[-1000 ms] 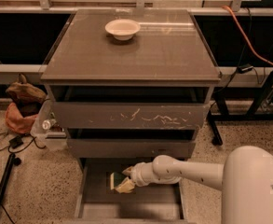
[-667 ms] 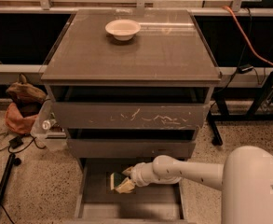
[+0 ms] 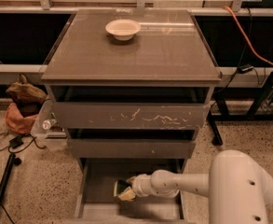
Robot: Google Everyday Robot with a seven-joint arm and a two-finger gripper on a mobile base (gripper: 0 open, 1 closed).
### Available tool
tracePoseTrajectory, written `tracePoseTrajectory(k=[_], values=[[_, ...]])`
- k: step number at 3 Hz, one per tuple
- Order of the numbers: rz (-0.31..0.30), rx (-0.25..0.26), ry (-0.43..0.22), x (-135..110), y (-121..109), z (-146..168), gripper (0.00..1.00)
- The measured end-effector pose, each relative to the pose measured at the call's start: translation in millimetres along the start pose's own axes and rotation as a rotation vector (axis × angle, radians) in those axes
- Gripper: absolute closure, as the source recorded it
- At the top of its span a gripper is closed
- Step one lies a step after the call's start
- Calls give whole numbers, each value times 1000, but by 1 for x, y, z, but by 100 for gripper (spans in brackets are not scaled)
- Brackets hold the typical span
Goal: Place sponge into bottom drawer
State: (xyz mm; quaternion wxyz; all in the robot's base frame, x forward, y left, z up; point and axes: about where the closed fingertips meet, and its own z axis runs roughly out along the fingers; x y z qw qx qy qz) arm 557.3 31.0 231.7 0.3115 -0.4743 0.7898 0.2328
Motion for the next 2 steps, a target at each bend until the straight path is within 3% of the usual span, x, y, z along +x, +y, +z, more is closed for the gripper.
tracePoseTrajectory(k=[1, 2], values=[[39, 124, 45, 42, -23, 31, 100], [60, 191, 74, 69, -42, 54, 100]])
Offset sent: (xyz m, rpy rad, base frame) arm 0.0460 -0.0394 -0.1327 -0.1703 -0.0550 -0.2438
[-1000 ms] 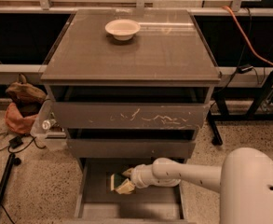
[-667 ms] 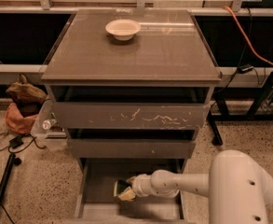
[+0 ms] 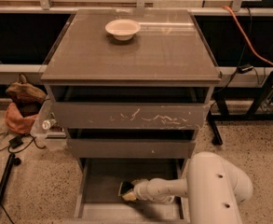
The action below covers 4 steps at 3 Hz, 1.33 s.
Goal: Place sponge into bottom drawer
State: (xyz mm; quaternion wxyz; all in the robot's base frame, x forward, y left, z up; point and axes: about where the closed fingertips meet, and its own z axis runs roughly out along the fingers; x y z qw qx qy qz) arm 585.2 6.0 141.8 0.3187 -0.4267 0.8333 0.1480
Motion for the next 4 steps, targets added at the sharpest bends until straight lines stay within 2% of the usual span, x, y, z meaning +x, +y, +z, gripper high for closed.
tracePoseTrajectory(k=[1, 2, 4], values=[[-4, 5, 1, 14, -7, 21, 100], [-1, 10, -1, 14, -11, 22, 81], [-1, 10, -1, 14, -11, 22, 35]])
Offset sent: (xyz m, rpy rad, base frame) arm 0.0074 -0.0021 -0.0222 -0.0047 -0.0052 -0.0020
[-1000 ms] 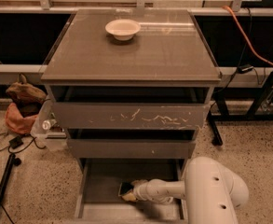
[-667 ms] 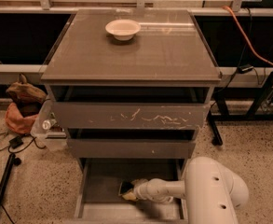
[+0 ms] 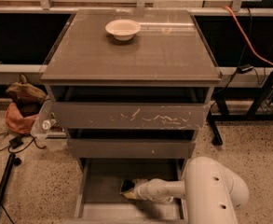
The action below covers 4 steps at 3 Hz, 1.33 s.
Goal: Place sponge into bottom drawer
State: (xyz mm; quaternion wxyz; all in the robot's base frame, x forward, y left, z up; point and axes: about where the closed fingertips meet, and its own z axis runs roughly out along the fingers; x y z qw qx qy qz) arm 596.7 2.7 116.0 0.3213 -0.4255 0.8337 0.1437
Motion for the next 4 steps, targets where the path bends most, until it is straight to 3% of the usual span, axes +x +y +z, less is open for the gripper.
tracePoseTrajectory(k=[1, 2, 3, 4], values=[[0, 0, 0, 0, 0, 0, 12], [0, 0, 0, 0, 0, 0, 0], [4, 5, -5, 0, 1, -4, 0], [19, 47, -26, -4, -1, -35, 0]])
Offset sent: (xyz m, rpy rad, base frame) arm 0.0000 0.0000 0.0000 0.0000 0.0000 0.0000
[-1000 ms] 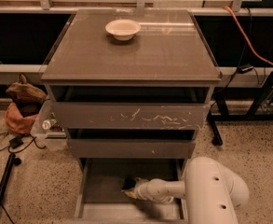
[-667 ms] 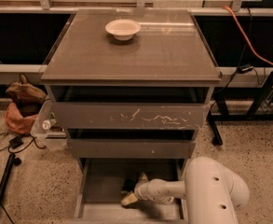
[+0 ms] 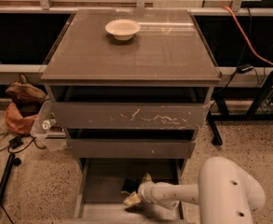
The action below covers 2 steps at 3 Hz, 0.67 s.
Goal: Place sponge into bottom drawer
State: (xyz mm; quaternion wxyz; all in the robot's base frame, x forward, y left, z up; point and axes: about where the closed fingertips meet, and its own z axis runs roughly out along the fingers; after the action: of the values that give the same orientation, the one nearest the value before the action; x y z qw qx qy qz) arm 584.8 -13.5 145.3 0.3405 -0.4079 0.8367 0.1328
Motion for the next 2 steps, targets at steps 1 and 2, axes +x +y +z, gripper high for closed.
tracePoseTrajectory(k=[1, 2], values=[[24, 120, -48, -19, -27, -67, 0], [17, 279, -97, -47, -61, -154, 0]])
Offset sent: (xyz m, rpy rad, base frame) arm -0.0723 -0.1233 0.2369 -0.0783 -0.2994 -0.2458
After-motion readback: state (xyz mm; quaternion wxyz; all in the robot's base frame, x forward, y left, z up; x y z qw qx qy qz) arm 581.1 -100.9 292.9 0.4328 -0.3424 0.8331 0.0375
